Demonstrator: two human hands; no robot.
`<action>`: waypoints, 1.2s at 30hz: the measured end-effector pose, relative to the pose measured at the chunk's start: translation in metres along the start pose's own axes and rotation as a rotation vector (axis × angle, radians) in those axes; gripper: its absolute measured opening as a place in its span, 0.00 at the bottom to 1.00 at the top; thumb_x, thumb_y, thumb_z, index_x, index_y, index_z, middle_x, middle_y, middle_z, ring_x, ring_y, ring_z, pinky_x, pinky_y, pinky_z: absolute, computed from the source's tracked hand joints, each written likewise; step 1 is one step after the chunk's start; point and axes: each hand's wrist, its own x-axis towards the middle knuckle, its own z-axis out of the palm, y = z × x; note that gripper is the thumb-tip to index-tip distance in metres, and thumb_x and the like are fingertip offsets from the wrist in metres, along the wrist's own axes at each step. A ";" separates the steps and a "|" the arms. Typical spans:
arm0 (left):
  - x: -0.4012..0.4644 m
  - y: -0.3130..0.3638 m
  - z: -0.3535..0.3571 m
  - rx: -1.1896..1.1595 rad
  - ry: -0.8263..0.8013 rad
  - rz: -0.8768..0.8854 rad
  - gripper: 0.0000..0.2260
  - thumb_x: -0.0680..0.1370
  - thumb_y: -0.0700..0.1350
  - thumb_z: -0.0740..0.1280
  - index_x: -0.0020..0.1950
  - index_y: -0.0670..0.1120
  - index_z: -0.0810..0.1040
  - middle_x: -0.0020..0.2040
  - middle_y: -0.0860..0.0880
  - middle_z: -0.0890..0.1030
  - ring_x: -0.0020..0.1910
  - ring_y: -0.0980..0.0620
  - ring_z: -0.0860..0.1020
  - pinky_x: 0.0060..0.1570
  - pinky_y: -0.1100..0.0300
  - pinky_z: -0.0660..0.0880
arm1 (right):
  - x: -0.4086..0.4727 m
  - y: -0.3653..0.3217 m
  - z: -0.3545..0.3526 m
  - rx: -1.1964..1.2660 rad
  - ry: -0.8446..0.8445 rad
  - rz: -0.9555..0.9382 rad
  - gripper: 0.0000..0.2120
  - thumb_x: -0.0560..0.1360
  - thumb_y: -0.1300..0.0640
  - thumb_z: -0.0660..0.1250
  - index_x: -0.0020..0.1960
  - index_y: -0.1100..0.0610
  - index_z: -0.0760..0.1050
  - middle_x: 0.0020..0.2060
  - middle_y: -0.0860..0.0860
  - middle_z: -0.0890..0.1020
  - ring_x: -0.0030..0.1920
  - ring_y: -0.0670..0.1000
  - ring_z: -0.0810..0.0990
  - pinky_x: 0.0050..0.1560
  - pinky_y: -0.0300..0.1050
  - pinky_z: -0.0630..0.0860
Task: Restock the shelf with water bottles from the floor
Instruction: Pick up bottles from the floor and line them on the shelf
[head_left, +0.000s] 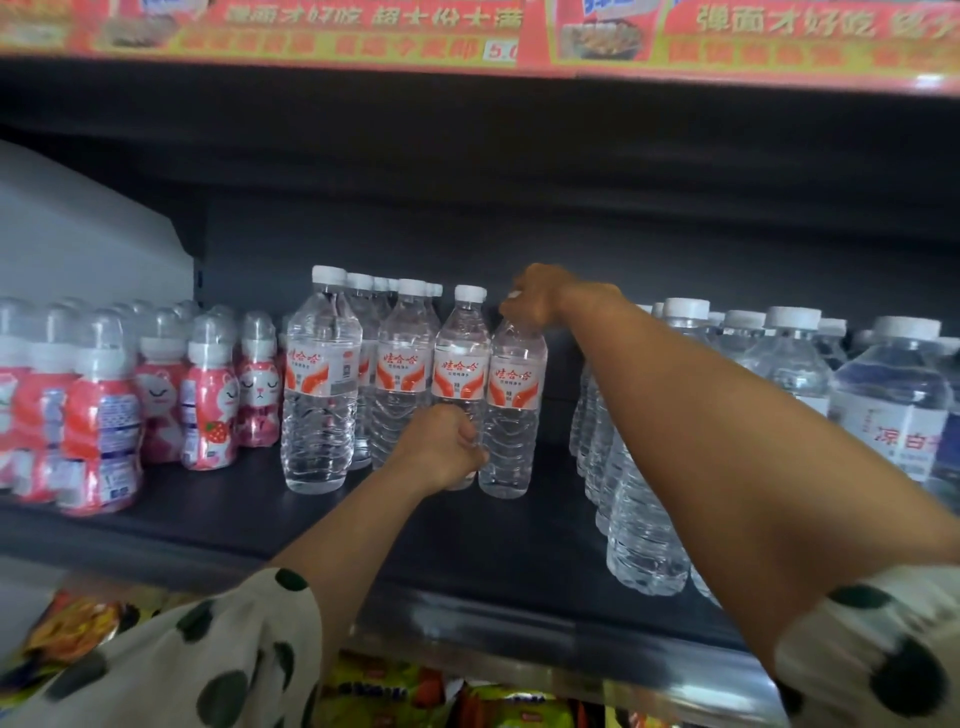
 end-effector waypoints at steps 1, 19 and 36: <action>-0.001 0.000 -0.001 0.000 -0.009 -0.006 0.10 0.74 0.40 0.72 0.52 0.37 0.78 0.49 0.41 0.82 0.48 0.46 0.81 0.54 0.50 0.78 | -0.003 -0.001 -0.003 0.008 -0.008 0.014 0.21 0.77 0.47 0.61 0.65 0.58 0.71 0.62 0.55 0.75 0.58 0.56 0.76 0.55 0.48 0.72; -0.184 0.038 -0.067 0.708 -0.191 0.063 0.07 0.76 0.43 0.68 0.49 0.41 0.75 0.42 0.43 0.75 0.47 0.43 0.78 0.45 0.51 0.76 | -0.257 -0.056 0.019 -0.124 -0.130 -0.216 0.24 0.73 0.51 0.67 0.65 0.59 0.65 0.63 0.58 0.73 0.61 0.59 0.74 0.52 0.47 0.71; -0.511 -0.124 0.135 0.583 -0.725 -0.205 0.14 0.75 0.41 0.66 0.61 0.42 0.73 0.60 0.42 0.76 0.61 0.41 0.76 0.56 0.50 0.74 | -0.619 -0.075 0.309 0.048 -0.642 -0.167 0.30 0.72 0.52 0.68 0.68 0.62 0.61 0.62 0.59 0.69 0.61 0.61 0.69 0.49 0.52 0.67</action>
